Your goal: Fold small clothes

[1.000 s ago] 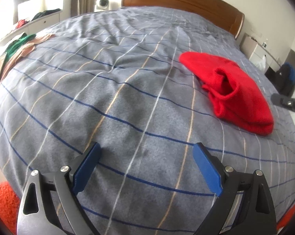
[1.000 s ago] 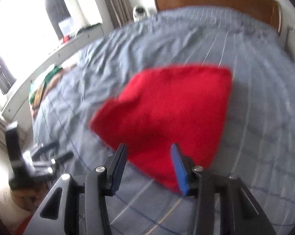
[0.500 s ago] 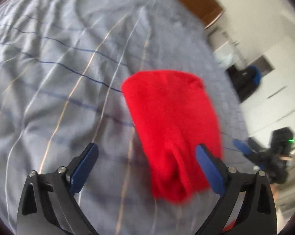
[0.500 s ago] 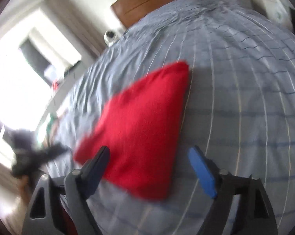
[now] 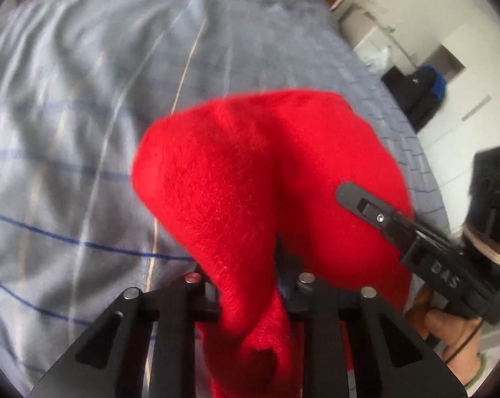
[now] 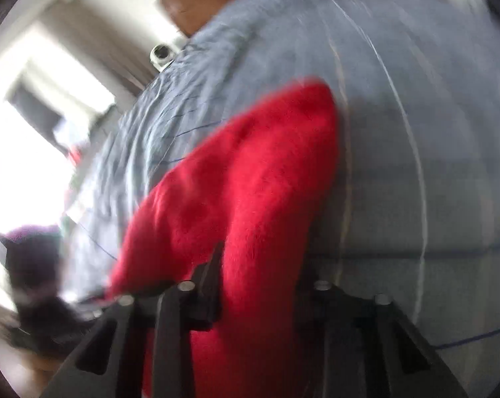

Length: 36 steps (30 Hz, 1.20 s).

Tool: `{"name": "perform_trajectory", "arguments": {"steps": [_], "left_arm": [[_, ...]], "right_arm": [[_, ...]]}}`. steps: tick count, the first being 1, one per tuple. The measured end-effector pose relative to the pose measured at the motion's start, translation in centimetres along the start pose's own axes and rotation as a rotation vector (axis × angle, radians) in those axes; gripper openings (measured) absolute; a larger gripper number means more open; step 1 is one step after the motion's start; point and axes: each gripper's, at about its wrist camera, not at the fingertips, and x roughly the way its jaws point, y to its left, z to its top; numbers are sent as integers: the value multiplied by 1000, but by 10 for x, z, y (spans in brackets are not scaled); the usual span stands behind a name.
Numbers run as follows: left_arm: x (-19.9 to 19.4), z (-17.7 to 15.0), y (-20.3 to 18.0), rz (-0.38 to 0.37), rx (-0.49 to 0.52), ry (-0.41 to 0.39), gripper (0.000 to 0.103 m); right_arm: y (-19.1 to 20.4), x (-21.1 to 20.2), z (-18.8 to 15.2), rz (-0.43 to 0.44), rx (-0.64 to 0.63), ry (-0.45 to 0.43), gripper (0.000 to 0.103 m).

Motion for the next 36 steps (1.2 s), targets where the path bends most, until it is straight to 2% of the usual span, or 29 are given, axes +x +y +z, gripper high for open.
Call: {"name": "perform_trajectory", "arguments": {"steps": [3,6,8,10,11,12,13,14,15,17,18,19,22,25,26,31,36], "left_arm": [[-41,4,-18,-2,75,-103,22],[-82,18,-34,-7,115,-200,22],[-87,25,-36,1,123,-206,32],[-74,28,-31,53,116,-160,75],[-66,25,-28,92,110,-143,80],[-57,13,-21,175,110,-135,81],[-53,-1,-17,238,120,-135,81],[-53,-12,-14,277,129,-138,81],[-54,-29,-12,330,141,-150,81],[-64,-56,-9,385,146,-190,85],[-73,-77,-11,418,136,-225,93],[-78,-83,-12,430,129,-244,99],[-101,-115,-26,491,96,-335,101],[-117,-124,-39,489,85,-383,101],[-125,-129,-45,493,68,-380,101],[-134,-139,-57,541,44,-352,102],[-135,-151,-69,576,87,-329,102]], "right_arm": [[33,-40,8,11,-123,-125,28],[48,-73,24,54,-155,-233,28],[51,-85,40,79,-142,-267,29],[45,-87,50,88,-102,-270,32],[36,-82,53,87,-62,-248,41],[23,-81,49,80,-42,-213,50],[15,-71,45,41,-20,-152,77],[4,-63,35,-26,-5,-102,97],[-4,-61,25,-75,-2,-82,99],[-24,-64,-5,-153,-4,-52,99],[-32,-69,-21,-180,0,-38,99],[-37,-76,-40,-203,3,-27,99],[-35,-101,-76,-220,-38,-22,99],[-12,-137,-102,-232,-117,-51,100],[-6,-146,-111,-235,-131,-63,103],[21,-185,-134,-239,-161,-105,103],[32,-192,-141,-267,-182,-90,103]]}}
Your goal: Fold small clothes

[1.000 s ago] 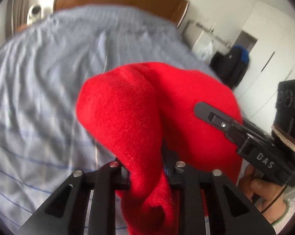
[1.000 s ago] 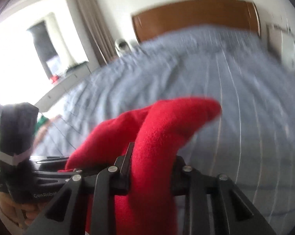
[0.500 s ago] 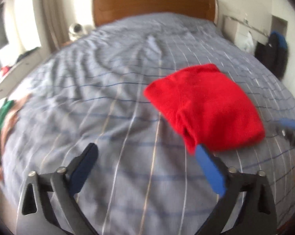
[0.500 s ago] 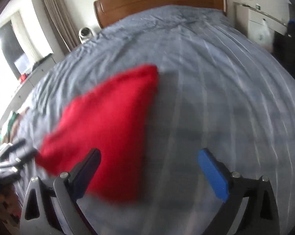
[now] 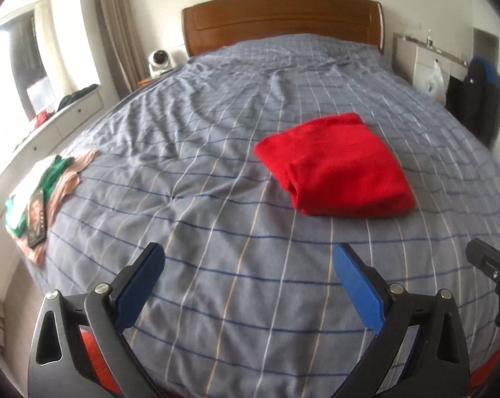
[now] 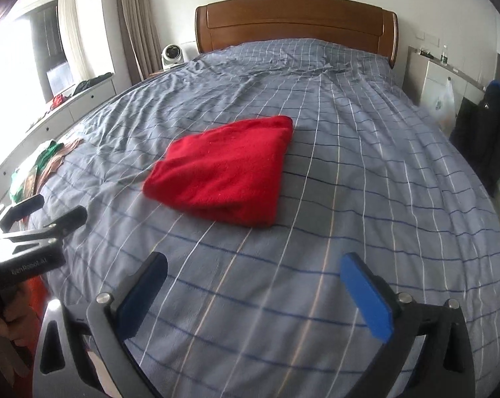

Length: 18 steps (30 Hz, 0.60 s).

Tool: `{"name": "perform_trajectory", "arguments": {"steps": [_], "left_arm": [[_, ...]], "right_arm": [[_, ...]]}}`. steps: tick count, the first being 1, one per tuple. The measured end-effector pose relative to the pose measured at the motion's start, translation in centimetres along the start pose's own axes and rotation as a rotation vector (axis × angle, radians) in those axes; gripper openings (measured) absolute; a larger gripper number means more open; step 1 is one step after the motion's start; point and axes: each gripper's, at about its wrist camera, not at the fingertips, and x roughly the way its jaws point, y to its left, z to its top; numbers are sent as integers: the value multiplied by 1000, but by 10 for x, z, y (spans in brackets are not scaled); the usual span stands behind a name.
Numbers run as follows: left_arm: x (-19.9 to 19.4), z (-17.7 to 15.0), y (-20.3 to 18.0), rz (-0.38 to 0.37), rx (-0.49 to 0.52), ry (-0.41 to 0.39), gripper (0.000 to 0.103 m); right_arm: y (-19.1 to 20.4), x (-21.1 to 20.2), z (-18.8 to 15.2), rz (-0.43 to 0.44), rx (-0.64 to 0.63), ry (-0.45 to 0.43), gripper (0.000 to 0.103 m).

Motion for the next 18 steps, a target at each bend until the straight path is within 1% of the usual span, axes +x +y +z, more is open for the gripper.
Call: {"name": "perform_trajectory", "arguments": {"steps": [4,6,13,16,18], "left_arm": [[-4,-4,-1,5,7,8,102],[-3,-6,-1,4,7,26,102],[-11,-11,-7,-18,36,49,102],[-16,-13,-10,-36,62,69,103],[-23,-12,-9,-49,87,78,103]], "right_arm": [[5,-3,-3,-14,-4,8,103],[6,-4,-5,-14,-6,16,103],[3,-6,-14,-56,-16,53,103],[0,-12,-16,-35,-22,64,103],[1,-20,-15,-19,-65,65,103]]}}
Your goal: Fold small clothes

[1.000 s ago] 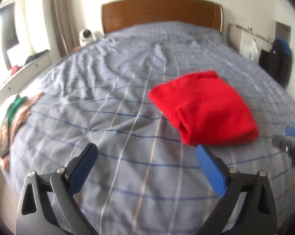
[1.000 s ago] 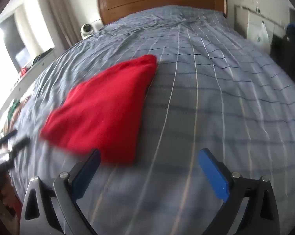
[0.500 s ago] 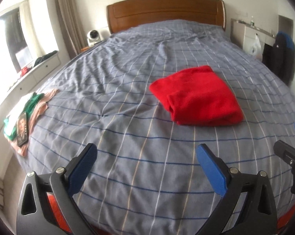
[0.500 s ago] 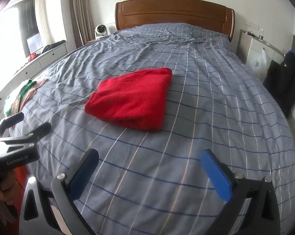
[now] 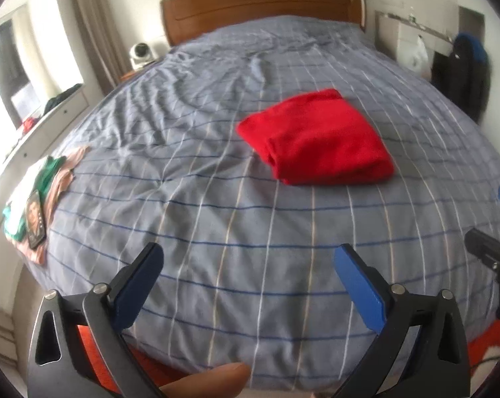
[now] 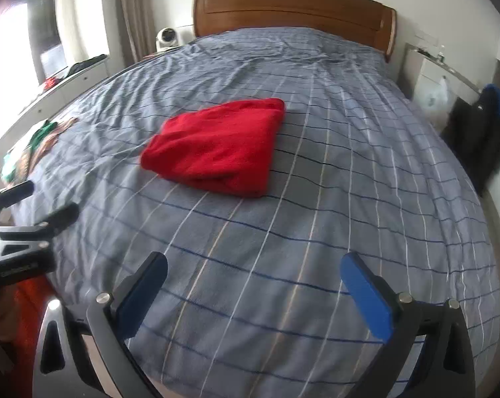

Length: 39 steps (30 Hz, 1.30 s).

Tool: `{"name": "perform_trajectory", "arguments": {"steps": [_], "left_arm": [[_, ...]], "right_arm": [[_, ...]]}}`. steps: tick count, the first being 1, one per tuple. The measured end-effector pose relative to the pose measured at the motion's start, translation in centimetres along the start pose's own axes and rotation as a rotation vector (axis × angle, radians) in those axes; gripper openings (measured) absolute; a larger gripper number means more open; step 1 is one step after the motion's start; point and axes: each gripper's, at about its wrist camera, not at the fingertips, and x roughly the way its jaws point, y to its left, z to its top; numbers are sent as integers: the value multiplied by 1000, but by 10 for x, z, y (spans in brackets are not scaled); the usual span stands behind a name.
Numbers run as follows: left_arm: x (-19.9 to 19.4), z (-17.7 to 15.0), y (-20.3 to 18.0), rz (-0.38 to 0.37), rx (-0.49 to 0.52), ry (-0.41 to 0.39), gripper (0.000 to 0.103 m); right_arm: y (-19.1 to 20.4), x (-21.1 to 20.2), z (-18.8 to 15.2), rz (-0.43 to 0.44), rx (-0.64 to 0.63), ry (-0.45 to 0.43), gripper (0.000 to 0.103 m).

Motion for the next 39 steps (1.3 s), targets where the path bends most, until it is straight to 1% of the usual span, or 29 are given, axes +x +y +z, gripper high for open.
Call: {"name": "perform_trajectory", "arguments": {"steps": [3,6,11,15,16,17,19,21,25,28,31,34,37,39], "left_arm": [[-16,3,5,-25,5,-11,103],[-34,6,8,-45,-1,-27,103],[-50,4,10,-61,-33,-23,103],[-53,-1,4,-78,-43,6,103],[-53,-2,3,-75,-39,6,103],[-54,-4,1,-68,-34,4,103],[-54,-6,-3,-59,-25,2,103],[-52,-9,-5,-60,-31,6,103],[-49,-11,-5,-69,-37,20,103],[-50,-12,-5,-77,-36,9,103],[-54,-11,-3,-93,-41,-14,103],[-58,-9,-6,-58,-10,-38,103],[-59,-8,-5,-59,-15,-42,103],[-59,-9,-5,-40,-5,-43,103]], "right_arm": [[3,-18,0,-28,-106,0,103],[1,-37,1,-34,-144,6,103],[-1,-67,3,7,-47,-12,103],[2,-77,-1,101,83,-36,103],[3,-78,-3,105,103,-44,103],[5,-76,-6,92,107,-51,103],[9,-67,-10,55,82,-24,103],[9,-63,-12,30,76,-16,103],[14,-65,-12,-1,51,-37,103],[19,-67,-12,-36,15,-57,103],[23,-68,-11,-36,6,-69,102],[27,-69,-9,-43,-7,-85,103],[29,-71,-8,-44,-17,-98,103],[28,-70,-9,-45,-17,-103,103]]}}
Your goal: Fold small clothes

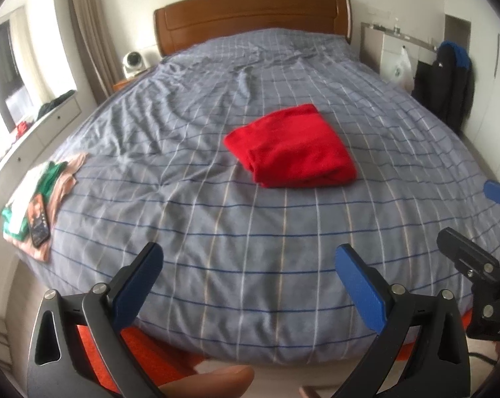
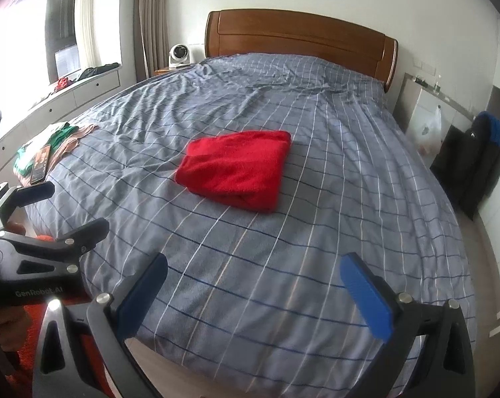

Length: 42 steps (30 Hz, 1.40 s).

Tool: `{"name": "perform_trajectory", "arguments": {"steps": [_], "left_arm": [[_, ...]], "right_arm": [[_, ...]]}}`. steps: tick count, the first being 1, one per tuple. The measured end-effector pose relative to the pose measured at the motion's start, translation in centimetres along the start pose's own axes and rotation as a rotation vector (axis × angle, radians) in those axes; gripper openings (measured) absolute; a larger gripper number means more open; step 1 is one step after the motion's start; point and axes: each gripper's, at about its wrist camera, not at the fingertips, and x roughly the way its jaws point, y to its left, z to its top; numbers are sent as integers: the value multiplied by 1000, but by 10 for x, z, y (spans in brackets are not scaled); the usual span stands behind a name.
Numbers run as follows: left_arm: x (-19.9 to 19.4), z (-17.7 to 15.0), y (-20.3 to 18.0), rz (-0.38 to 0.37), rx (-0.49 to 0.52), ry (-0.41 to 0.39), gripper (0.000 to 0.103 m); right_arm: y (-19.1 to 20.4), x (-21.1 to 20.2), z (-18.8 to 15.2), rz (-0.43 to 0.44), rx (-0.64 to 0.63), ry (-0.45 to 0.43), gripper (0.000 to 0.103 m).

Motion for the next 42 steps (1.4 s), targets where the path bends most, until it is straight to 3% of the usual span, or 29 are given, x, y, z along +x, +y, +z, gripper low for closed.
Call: {"name": "perform_trajectory", "arguments": {"steps": [22,34,42], "left_arm": [[12,3,4,4,-37,39,103],[6,6,0,37,-26,16,103],[1,8,-1,46,-30,-5,103]], "right_arm": [[-2,-3,10,-26,48,24,103],[-7,-2,6,-64,43,28,103],[-10,2,3,-31,80,51,103]]}}
